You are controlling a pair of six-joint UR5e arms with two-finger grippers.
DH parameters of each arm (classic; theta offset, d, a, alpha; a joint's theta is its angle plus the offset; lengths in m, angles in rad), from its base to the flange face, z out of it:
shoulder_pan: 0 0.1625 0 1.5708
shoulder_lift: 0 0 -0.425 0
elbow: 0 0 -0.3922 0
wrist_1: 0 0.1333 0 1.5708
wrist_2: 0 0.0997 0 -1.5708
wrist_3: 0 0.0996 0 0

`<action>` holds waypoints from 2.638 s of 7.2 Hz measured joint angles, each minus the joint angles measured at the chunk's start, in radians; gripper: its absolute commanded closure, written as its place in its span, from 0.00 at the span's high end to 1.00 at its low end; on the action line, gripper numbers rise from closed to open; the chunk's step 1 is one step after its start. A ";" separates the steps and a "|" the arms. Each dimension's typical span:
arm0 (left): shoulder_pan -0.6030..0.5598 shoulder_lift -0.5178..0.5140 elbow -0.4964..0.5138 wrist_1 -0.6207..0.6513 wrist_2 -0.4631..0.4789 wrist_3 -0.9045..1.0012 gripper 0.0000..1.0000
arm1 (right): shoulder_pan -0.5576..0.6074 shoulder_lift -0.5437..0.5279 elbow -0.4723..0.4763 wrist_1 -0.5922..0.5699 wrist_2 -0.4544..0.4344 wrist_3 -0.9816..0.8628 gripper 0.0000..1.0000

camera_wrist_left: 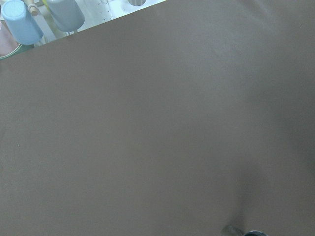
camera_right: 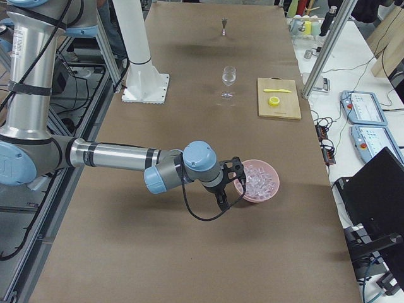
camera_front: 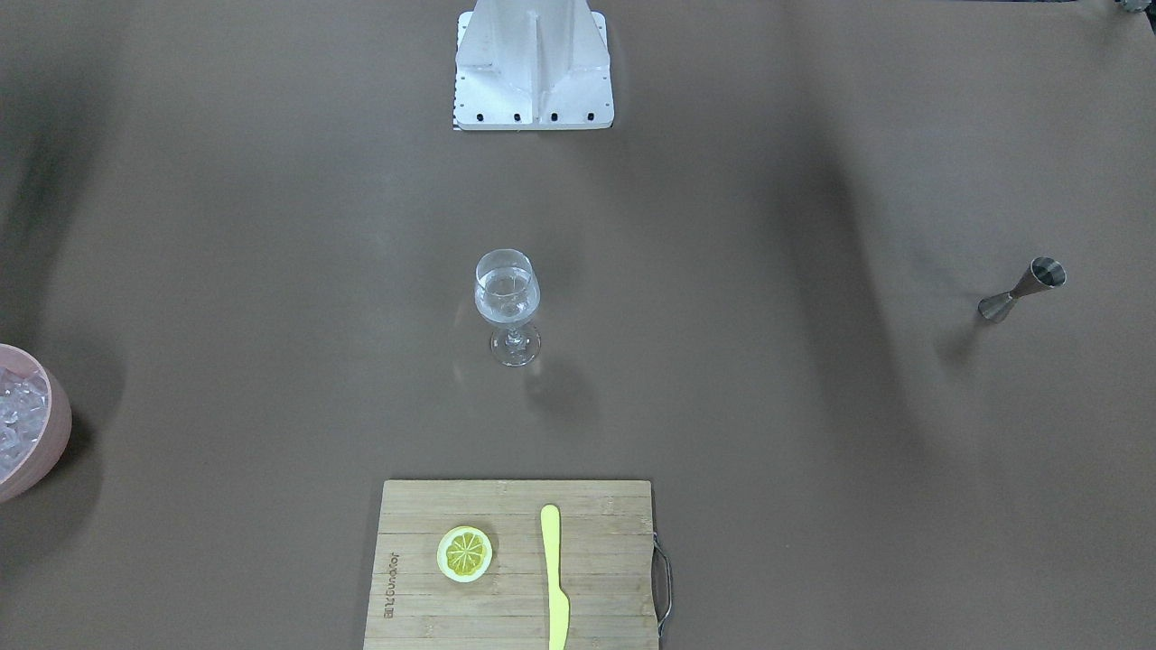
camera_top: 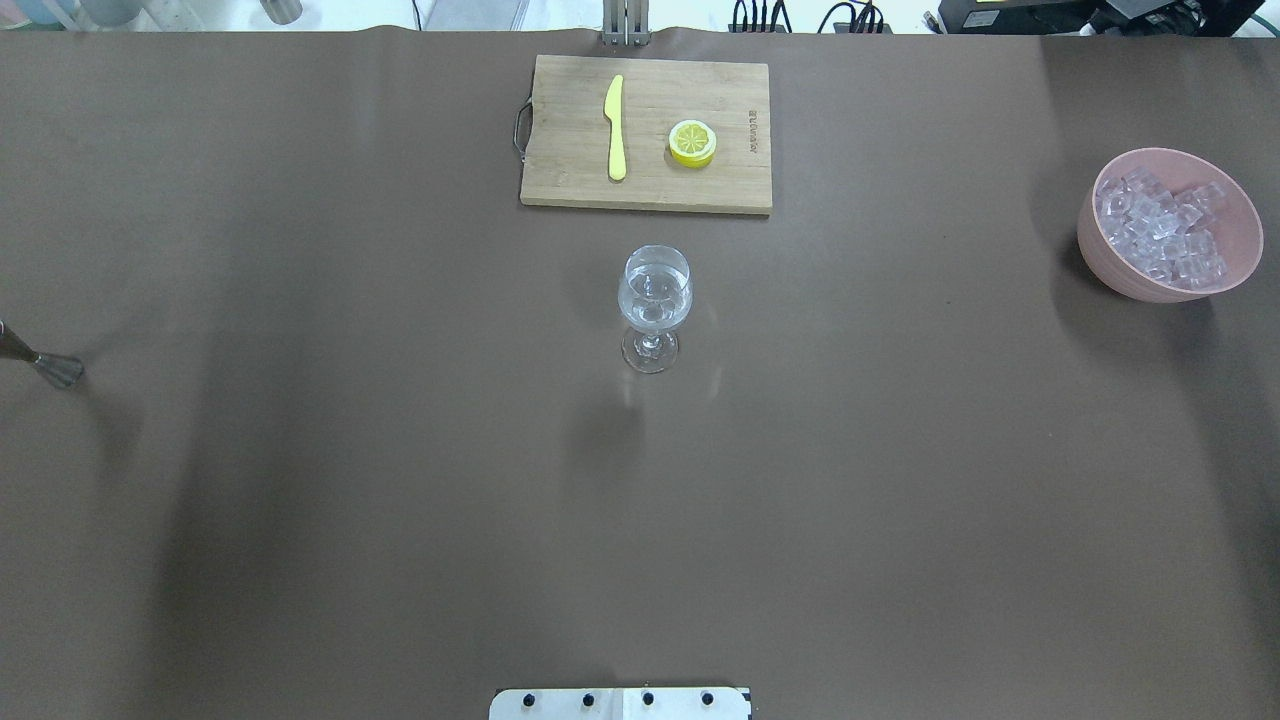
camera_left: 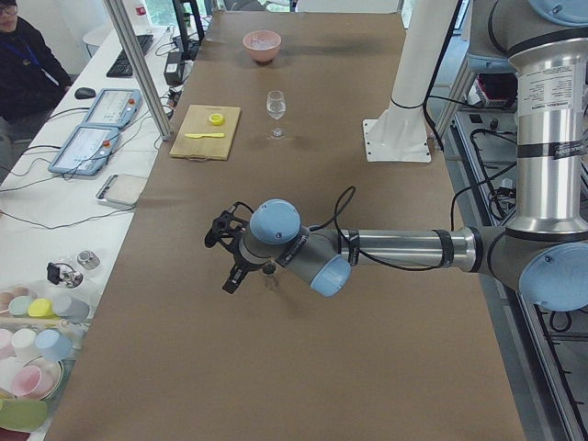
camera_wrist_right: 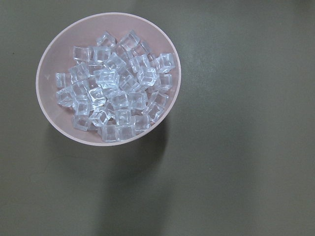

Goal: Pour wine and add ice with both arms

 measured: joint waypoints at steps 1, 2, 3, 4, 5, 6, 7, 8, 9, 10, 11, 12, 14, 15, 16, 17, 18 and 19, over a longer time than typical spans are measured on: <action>0.035 0.048 0.001 -0.147 0.004 -0.140 0.98 | 0.000 -0.001 -0.003 0.001 0.000 0.000 1.00; 0.074 0.088 0.002 -0.271 0.007 -0.252 0.98 | 0.000 -0.002 -0.010 0.003 0.001 0.000 1.00; 0.112 0.114 0.002 -0.355 0.022 -0.317 0.98 | 0.000 -0.002 -0.018 0.005 0.001 0.000 1.00; 0.146 0.132 0.003 -0.411 0.053 -0.345 0.98 | 0.000 -0.002 -0.023 0.007 0.001 0.000 1.00; 0.171 0.149 0.003 -0.455 0.085 -0.355 0.98 | 0.000 -0.002 -0.025 0.008 0.001 0.000 1.00; 0.187 0.170 0.004 -0.500 0.112 -0.359 0.98 | 0.000 -0.003 -0.025 0.008 0.002 0.000 1.00; 0.202 0.191 0.005 -0.546 0.139 -0.360 0.98 | 0.000 -0.006 -0.026 0.009 0.002 0.000 1.00; 0.217 0.204 0.007 -0.576 0.162 -0.360 0.98 | 0.000 -0.008 -0.026 0.009 0.002 0.000 1.00; 0.246 0.212 0.010 -0.592 0.185 -0.358 0.98 | 0.000 -0.009 -0.026 0.009 0.002 0.000 1.00; 0.283 0.213 0.016 -0.599 0.206 -0.353 0.98 | 0.000 -0.012 -0.027 0.009 0.002 -0.001 1.00; 0.308 0.211 0.037 -0.614 0.216 -0.331 0.98 | 0.000 -0.014 -0.027 0.009 0.002 -0.001 1.00; 0.320 0.205 0.081 -0.656 0.220 -0.295 0.98 | 0.000 -0.016 -0.027 0.009 0.002 -0.002 1.00; 0.326 0.187 0.164 -0.759 0.229 -0.229 0.97 | 0.000 -0.016 -0.027 0.010 0.003 -0.002 1.00; 0.326 0.177 0.190 -0.795 0.239 -0.202 0.98 | 0.000 -0.016 -0.026 0.010 0.003 -0.001 1.00; 0.327 0.152 0.225 -0.831 0.246 -0.187 0.98 | 0.000 -0.016 -0.026 0.010 0.002 0.000 1.00; 0.327 0.118 0.273 -0.873 0.255 -0.180 0.98 | 0.000 -0.016 -0.026 0.010 0.002 0.000 1.00; 0.329 0.091 0.310 -0.901 0.266 -0.179 0.98 | 0.000 -0.016 -0.026 0.010 0.002 0.001 1.00; 0.332 0.077 0.328 -0.913 0.273 -0.179 0.98 | 0.000 -0.016 -0.026 0.009 0.002 0.001 1.00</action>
